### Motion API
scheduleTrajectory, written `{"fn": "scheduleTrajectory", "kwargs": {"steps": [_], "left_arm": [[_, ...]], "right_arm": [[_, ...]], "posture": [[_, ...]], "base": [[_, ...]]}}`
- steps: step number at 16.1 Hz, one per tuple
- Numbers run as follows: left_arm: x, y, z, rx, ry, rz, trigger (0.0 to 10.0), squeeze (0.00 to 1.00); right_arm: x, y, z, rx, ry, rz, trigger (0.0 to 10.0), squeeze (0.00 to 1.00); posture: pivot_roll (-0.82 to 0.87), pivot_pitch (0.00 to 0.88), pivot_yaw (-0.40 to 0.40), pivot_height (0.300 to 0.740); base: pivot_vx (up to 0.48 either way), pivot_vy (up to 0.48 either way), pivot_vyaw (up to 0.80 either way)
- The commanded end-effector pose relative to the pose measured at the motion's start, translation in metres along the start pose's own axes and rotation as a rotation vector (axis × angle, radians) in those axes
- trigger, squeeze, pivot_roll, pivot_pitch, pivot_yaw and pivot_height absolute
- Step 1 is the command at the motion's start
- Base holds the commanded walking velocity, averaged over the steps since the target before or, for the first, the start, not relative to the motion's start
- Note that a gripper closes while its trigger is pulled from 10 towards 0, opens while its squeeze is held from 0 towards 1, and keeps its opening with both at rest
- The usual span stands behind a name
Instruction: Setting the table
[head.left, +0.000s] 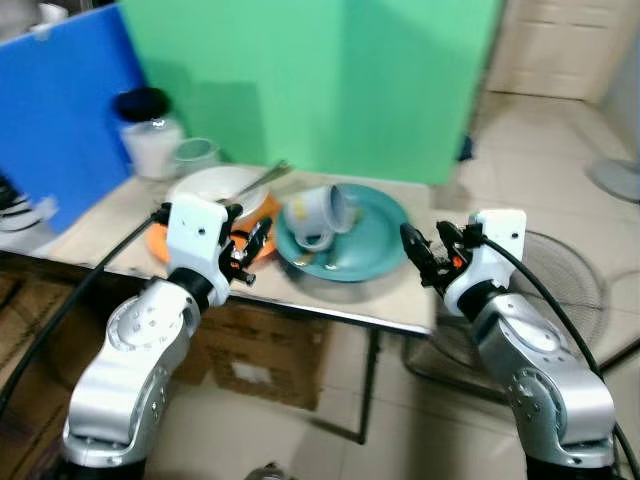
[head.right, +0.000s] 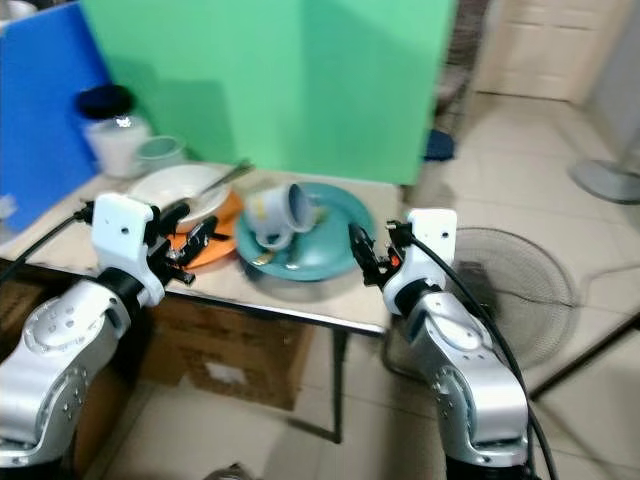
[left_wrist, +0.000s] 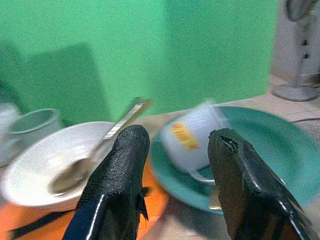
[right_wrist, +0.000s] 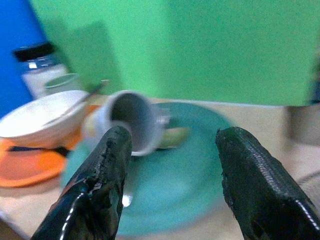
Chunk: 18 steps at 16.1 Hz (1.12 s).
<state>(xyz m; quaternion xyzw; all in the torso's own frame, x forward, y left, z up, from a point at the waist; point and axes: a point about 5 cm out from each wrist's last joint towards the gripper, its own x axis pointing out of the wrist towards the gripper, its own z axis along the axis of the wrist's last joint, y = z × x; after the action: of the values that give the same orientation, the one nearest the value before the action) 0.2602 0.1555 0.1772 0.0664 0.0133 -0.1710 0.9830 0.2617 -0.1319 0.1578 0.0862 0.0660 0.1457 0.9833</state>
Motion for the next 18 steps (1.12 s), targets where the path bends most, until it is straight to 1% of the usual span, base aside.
{"fn": "scheduleTrajectory", "kwargs": {"steps": [1, 2, 4, 10, 12, 13, 14, 15, 16, 17, 18], "left_arm": [[0.001, 0.003, 0.0, 0.004, -0.001, 0.001, 10.0, 0.0], [0.002, 0.002, 0.0, 0.004, -0.001, -0.006, 10.0, 0.0], [0.004, 0.003, 0.0, 0.008, -0.002, -0.013, 10.0, 0.0], [0.005, 0.003, -0.002, 0.023, 0.008, -0.032, 10.0, 0.0], [0.004, 0.001, -0.004, 0.053, 0.017, -0.059, 10.0, 0.0], [0.001, -0.001, -0.007, 0.083, 0.044, -0.092, 10.0, 0.0], [-0.002, -0.003, -0.009, 0.106, 0.057, -0.123, 10.0, 0.16], [-0.003, -0.003, -0.011, 0.128, 0.062, -0.142, 10.0, 0.84], [-0.001, -0.003, -0.015, 0.205, 0.093, -0.171, 10.0, 1.0], [0.002, -0.002, -0.022, 0.32, 0.143, -0.217, 10.0, 1.0], [0.005, -0.003, -0.027, 0.402, 0.177, -0.263, 10.0, 1.0]], "right_arm": [[0.0, 0.004, 0.002, -0.002, -0.013, 0.018, 10.0, 0.0], [0.0, 0.005, 0.002, -0.002, -0.014, 0.016, 10.0, 0.0], [-0.001, 0.004, 0.003, 0.0, -0.019, 0.015, 10.0, 0.0], [-0.002, 0.003, 0.003, -0.011, -0.03, -0.006, 10.0, 0.0], [-0.003, 0.003, 0.004, -0.017, -0.033, 0.007, 10.0, 0.0], [-0.004, 0.005, 0.004, -0.011, -0.036, 0.029, 10.0, 0.13], [-0.004, 0.007, 0.004, -0.01, -0.037, 0.052, 10.0, 1.0], [-0.005, 0.008, 0.004, -0.016, -0.035, 0.071, 10.0, 1.0], [-0.005, 0.008, 0.004, -0.046, -0.021, 0.101, 10.0, 1.0], [-0.005, 0.007, 0.005, -0.096, 0.003, 0.15, 10.0, 1.0], [-0.006, 0.005, 0.005, -0.15, 0.031, 0.204, 10.0, 1.0]], "posture": [[0.15, 0.0, 0.05, 0.727], [0.14, 0.0, 0.055, 0.727], [0.14, 0.0, 0.063, 0.727], [0.14, 0.0, 0.063, 0.727], [0.14, 0.0, 0.059, 0.727], [0.14, 0.0, 0.059, 0.727], [0.14, 0.0, 0.059, 0.727], [0.14, 0.0, 0.058, 0.727], [0.14, 0.0, 0.057, 0.727], [0.14, 0.0, 0.058, 0.727], [0.14, 0.0, 0.061, 0.727]], "base": [[0.304, 0.0, 0.0], [0.304, 0.0, 0.0], [0.306, 0.0, -0.8], [0.307, 0.0, 0.0], [0.139, 0.0, 0.0], [0.0, 0.0, 0.0], [0.0, 0.0, 0.0], [0.0, 0.0, 0.0], [0.0, 0.0, 0.0], [0.0, 0.0, 0.0], [0.0, 0.0, 0.0]]}}
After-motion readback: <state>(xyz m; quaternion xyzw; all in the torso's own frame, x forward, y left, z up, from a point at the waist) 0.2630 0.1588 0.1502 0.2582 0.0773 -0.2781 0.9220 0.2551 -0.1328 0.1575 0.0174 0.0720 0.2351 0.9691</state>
